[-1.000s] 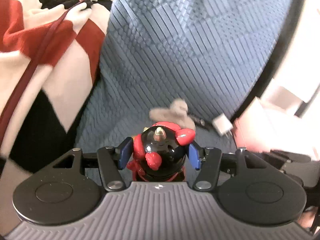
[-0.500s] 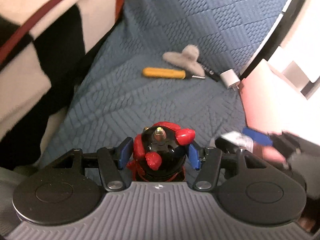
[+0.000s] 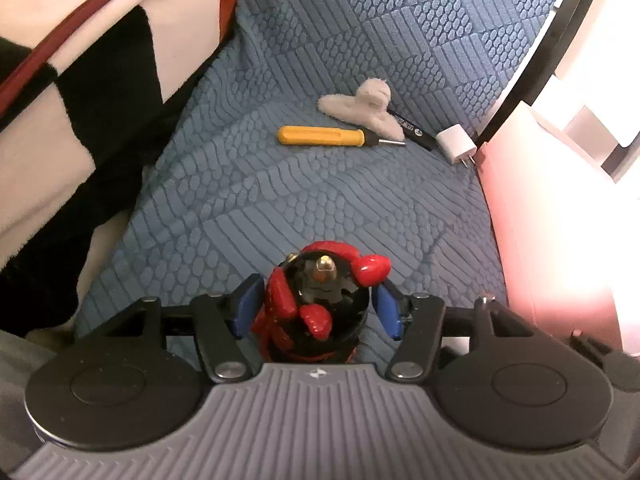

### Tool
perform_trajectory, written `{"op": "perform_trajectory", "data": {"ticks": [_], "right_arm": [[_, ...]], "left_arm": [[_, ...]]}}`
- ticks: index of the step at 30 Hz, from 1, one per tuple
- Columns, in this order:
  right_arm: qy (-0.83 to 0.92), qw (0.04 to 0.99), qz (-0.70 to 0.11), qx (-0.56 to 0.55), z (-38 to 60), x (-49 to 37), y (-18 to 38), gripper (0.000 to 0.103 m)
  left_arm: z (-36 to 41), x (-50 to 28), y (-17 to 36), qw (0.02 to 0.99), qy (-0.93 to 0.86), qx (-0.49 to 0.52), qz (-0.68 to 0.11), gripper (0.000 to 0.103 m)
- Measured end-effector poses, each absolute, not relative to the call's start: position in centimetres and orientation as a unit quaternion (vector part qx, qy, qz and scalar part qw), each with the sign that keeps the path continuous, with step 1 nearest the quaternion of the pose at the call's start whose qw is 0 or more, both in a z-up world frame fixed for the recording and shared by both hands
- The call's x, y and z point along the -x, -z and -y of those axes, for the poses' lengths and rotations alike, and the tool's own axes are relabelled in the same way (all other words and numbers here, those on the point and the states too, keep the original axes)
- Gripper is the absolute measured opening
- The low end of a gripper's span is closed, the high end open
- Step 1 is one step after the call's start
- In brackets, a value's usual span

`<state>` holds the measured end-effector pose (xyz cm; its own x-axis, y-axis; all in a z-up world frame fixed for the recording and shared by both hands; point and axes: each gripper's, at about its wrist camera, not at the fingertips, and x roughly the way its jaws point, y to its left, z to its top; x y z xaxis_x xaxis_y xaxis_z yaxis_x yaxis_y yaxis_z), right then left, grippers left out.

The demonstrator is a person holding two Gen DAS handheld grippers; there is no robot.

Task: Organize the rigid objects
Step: 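Lift the white charger and red-black toy and carry both toward the pink box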

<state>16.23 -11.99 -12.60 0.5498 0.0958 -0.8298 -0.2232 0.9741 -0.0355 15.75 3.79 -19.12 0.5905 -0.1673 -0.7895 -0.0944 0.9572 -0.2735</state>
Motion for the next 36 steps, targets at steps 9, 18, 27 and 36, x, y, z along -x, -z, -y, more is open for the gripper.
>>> {"op": "perform_trajectory", "data": {"ticks": [9, 18, 27, 36], "right_arm": [[-0.09, 0.873, -0.479, 0.032, 12.3, -15.9, 13.1, 0.059], [-0.089, 0.858, -0.505, -0.031, 13.5, -17.3, 14.1, 0.067], [-0.084, 0.855, -0.511, -0.023, 13.4, -17.5, 14.4, 0.053], [-0.073, 0.865, -0.496, -0.014, 13.5, -17.5, 14.0, 0.053]], "left_arm": [[-4.3, -14.3, 19.3, 0.872, 0.033, 0.178, -0.454, 0.07], [-4.0, -14.4, 19.5, 0.874, 0.037, 0.164, -0.456, 0.074], [-3.9, -14.9, 19.7, 0.878, 0.031, 0.156, -0.452, 0.074], [-3.7, -15.4, 19.8, 0.88, 0.031, 0.143, -0.452, 0.074]]}}
